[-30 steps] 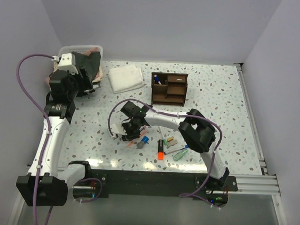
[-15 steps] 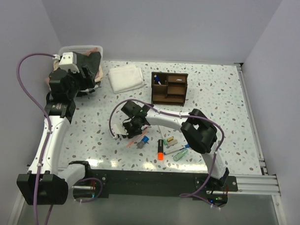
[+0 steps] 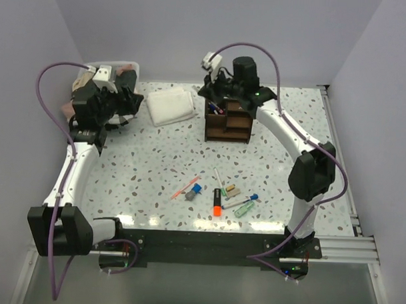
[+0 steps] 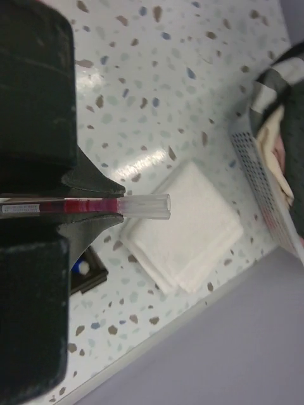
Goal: Sort the stationery into containers
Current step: Place the pen in the storage box.
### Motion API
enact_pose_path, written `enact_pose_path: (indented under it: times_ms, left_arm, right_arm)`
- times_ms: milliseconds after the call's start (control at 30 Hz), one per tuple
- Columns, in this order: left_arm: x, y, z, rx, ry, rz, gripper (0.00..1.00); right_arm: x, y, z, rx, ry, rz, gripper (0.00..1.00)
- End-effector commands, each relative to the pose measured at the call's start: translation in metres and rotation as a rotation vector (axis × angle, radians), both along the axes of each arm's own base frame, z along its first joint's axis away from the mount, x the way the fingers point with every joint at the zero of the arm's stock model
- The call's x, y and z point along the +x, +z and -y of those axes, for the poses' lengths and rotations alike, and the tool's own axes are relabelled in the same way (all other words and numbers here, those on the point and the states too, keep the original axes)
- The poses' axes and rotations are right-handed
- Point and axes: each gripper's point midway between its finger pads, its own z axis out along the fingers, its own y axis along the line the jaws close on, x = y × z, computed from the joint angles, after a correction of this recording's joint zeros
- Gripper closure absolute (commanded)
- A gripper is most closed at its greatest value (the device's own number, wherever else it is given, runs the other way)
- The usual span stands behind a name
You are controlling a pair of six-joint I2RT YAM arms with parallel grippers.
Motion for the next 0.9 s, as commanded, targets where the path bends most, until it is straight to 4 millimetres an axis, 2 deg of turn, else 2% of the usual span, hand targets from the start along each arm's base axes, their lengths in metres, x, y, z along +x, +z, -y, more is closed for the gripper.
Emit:
enact_pose_path:
  times_ms: [0, 67, 133, 200, 267, 300, 367, 400, 467, 500, 533, 567, 700, 867]
  left_arm:
    - [0.009, 0.017, 0.023, -0.013, -0.171, 0.08, 0.32]
    - [0.015, 0.019, 0.025, -0.004, -0.186, 0.082, 0.33]
    - [0.022, 0.016, 0.024, 0.004, -0.191, 0.072, 0.33]
    - [0.03, 0.006, 0.025, 0.026, -0.198, 0.052, 0.34]
    - [0.036, 0.006, 0.023, 0.057, -0.193, 0.055, 0.34]
    - [0.042, -0.003, 0.02, 0.06, -0.18, 0.024, 0.34]
    - [0.05, 0.0, 0.017, 0.082, -0.173, 0.025, 0.34]
    - [0.054, -0.009, 0.015, 0.088, -0.17, -0.007, 0.33]
    - [0.063, 0.002, 0.016, 0.135, -0.179, 0.025, 0.33]
    - [0.065, -0.009, 0.016, 0.142, -0.185, -0.02, 0.33]
    - [0.069, -0.001, 0.017, 0.15, -0.182, -0.006, 0.33]
    - [0.072, -0.001, 0.015, 0.184, -0.183, 0.005, 0.33]
    - [0.084, -0.006, 0.015, 0.227, -0.157, -0.003, 0.33]
    - [0.09, -0.011, 0.015, 0.269, -0.143, -0.002, 0.33]
  right_arm:
    - [0.019, 0.079, 0.008, 0.312, -0.083, 0.029, 1.0]
    - [0.028, 0.087, 0.014, 0.356, -0.111, 0.059, 1.0]
    - [0.036, 0.087, 0.021, 0.372, -0.126, 0.075, 1.0]
    - [0.045, 0.078, 0.026, 0.382, -0.135, 0.086, 1.0]
    - [0.05, 0.07, 0.028, 0.392, -0.137, 0.092, 1.0]
    - [0.055, 0.063, 0.031, 0.39, -0.142, 0.089, 1.0]
    - [0.059, 0.055, 0.033, 0.397, -0.144, 0.099, 1.0]
    - [0.063, 0.048, 0.034, 0.395, -0.145, 0.098, 1.0]
    - [0.069, 0.042, 0.036, 0.402, -0.143, 0.113, 1.0]
    - [0.074, 0.039, 0.04, 0.402, -0.148, 0.119, 1.0]
    - [0.078, 0.027, 0.038, 0.395, -0.141, 0.104, 1.0]
    - [0.081, 0.028, 0.038, 0.4, -0.138, 0.114, 1.0]
    - [0.092, 0.01, 0.041, 0.393, -0.136, 0.113, 1.0]
    - [0.095, -0.012, 0.039, 0.382, -0.123, 0.092, 1.0]
